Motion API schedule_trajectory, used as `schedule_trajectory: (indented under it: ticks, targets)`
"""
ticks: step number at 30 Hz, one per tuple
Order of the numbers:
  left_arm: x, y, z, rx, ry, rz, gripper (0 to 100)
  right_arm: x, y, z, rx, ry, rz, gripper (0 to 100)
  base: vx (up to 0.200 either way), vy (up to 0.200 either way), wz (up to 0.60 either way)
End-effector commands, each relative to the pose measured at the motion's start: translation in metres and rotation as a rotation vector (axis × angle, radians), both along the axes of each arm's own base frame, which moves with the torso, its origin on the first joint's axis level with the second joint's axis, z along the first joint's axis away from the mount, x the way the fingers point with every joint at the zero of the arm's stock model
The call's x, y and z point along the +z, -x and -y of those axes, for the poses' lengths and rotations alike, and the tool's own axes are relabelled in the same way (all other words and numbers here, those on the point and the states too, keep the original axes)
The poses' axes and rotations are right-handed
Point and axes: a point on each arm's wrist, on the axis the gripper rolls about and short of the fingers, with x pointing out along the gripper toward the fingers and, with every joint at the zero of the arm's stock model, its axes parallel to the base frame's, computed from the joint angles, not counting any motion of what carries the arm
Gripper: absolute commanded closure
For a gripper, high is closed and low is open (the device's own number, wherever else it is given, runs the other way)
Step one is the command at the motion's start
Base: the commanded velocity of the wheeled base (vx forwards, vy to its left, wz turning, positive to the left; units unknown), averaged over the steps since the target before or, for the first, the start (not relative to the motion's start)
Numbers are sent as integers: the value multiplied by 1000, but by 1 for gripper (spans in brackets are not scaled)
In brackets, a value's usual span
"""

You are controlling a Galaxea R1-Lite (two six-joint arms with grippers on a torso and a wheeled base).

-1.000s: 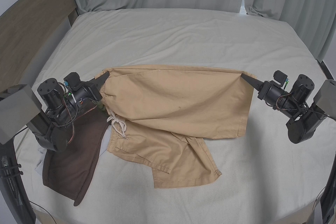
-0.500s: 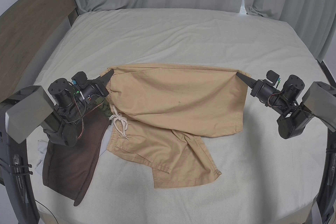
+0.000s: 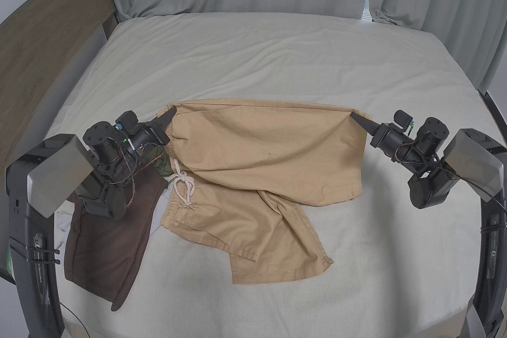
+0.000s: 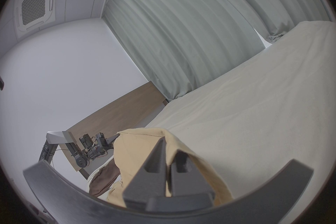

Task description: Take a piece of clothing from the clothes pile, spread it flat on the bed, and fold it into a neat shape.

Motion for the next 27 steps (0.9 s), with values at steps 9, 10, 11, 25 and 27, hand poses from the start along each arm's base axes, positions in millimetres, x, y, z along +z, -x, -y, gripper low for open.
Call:
schedule_trajectory:
  ticks: [9, 10, 11, 25, 27]
  targets:
    - [-12, -12, 1, -1, 3, 4, 100, -3, -7, -1, -5, -7, 5, 100, 0, 0, 0]
    - [-13, -13, 1, -2, 4, 3, 100, -3, -7, -1, -5, -7, 7, 100, 0, 0, 0]
    - [-13, -13, 0, -1, 2, 5, 100, -4, -8, 0, -7, -7, 7, 100, 0, 0, 0]
    - [-19, -17, 8, -34, 72, -93, 0, -5, -13, -4, -46, -27, 2, 0, 0, 0, 0]
    - [-22, -17, 7, -28, 69, -123, 0, -2, -6, -5, -44, -23, -5, 0, 0, 0, 0]
